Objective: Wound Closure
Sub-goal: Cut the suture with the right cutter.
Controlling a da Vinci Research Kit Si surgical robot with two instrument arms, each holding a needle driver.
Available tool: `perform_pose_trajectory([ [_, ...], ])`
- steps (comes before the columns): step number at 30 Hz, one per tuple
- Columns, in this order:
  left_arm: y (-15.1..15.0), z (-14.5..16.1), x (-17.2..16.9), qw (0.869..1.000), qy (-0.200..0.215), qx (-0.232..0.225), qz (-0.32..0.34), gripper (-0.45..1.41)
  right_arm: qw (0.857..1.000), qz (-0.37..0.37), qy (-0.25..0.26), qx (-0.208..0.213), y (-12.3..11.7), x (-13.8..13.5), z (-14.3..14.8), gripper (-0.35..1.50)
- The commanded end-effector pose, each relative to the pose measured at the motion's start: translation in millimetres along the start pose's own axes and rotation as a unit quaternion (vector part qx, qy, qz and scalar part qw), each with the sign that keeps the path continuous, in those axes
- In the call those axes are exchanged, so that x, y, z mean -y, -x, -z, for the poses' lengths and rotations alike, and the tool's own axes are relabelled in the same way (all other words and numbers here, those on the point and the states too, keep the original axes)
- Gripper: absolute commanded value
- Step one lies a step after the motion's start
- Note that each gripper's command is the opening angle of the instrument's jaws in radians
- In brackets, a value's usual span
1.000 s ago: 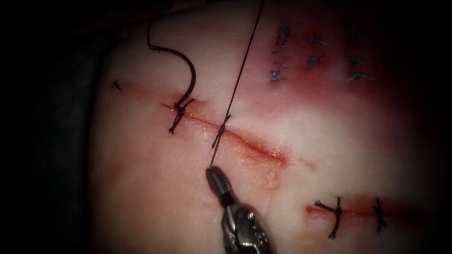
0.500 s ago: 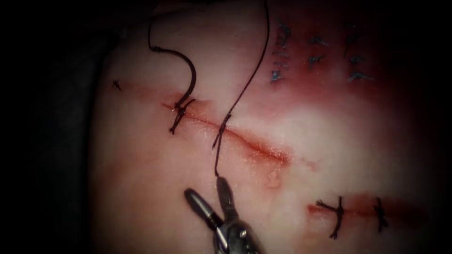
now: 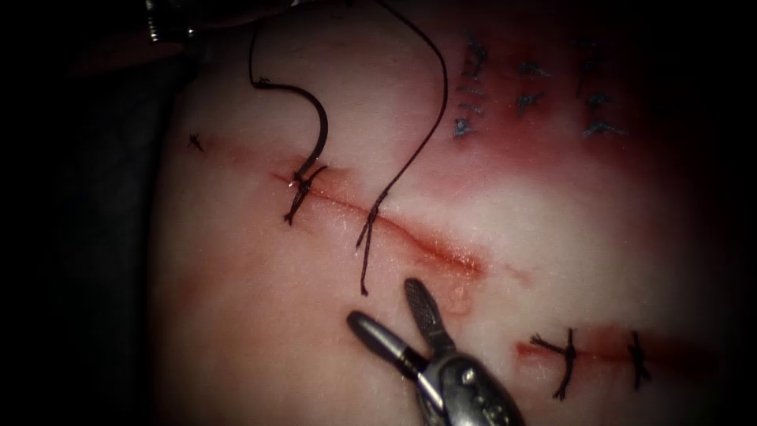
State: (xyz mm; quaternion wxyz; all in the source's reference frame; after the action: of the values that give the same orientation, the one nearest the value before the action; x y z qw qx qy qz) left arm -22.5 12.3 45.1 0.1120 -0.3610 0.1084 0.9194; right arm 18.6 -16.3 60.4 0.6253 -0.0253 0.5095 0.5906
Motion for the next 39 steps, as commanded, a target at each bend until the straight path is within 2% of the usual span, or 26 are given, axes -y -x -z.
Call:
perform_pose_trajectory([
  [1,-0.5,0.0,0.3,1.000,-0.008,-0.003,-0.003,-0.35,1.000,0.014,-0.006,0.017,0.1,-1.2,-0.6,0.31],
  [4,-1.1,2.0,-0.8,1.000,-0.025,-0.010,-0.002,-0.35,0.998,0.039,-0.018,0.051,0.0,-2.3,-0.7,0.12],
  [7,-1.8,4.3,-2.0,0.999,-0.045,-0.018,-0.001,-0.35,0.995,0.061,-0.031,0.067,0.0,-3.7,-0.5,-0.03],
  [9,-2.3,5.6,-2.5,0.998,-0.056,-0.019,0.006,-0.35,0.995,0.061,-0.038,0.070,-0.1,-4.3,-0.4,-0.05],
  [11,-2.8,6.8,-3.0,0.997,-0.067,-0.027,0.019,-0.35,0.994,0.076,-0.043,0.071,-0.2,-5.0,-0.2,-0.31],
  [12,-3.0,7.1,-3.2,0.997,-0.072,-0.029,0.020,-0.35,0.992,0.090,-0.045,0.071,-0.4,-5.2,-0.1,-0.35],
  [15,-3.7,7.9,-3.7,0.996,-0.081,-0.035,0.032,-0.35,0.983,0.161,-0.055,0.072,-1.1,-6.0,-0.1,-0.35],
  [17,-4.0,8.6,-4.1,0.994,-0.091,-0.044,0.045,-0.35,0.971,0.217,-0.061,0.074,-1.7,-6.3,-0.2,-0.35],
  [21,-4.4,10.2,-4.7,0.989,-0.113,-0.061,0.066,-0.35,0.953,0.284,-0.072,0.077,-2.6,-6.7,-0.8,-0.35],
  [22,-4.5,10.6,-4.8,0.988,-0.118,-0.064,0.072,-0.35,0.950,0.291,-0.075,0.079,-2.9,-6.9,-1.0,-0.28],
  [23,-4.6,11.1,-5.0,0.987,-0.126,-0.069,0.079,-0.35,0.948,0.299,-0.079,0.078,-3.1,-7.0,-1.3,0.04],
  [24,-4.7,11.5,-5.1,0.985,-0.131,-0.075,0.084,-0.35,0.947,0.300,-0.083,0.080,-3.4,-7.2,-1.6,0.49],
  [25,-4.9,12.3,-5.3,0.982,-0.144,-0.085,0.091,-0.35,0.946,0.301,-0.090,0.082,-3.7,-7.5,-2.2,1.03],
  [27,-5.5,13.1,-5.6,0.978,-0.152,-0.098,0.102,-0.35,0.945,0.300,-0.098,0.080,-4.1,-7.6,-3.2,1.28],
  [33,-6.5,13.6,-6.1,0.975,-0.161,-0.108,0.108,-0.30,0.946,0.299,-0.094,0.081,-4.3,-7.1,-5.3,1.31],
  [39,-6.7,14.3,-6.4,0.975,-0.161,-0.111,0.107,-0.35,0.946,0.298,-0.096,0.082,-4.1,-6.3,-7.9,1.35],
])
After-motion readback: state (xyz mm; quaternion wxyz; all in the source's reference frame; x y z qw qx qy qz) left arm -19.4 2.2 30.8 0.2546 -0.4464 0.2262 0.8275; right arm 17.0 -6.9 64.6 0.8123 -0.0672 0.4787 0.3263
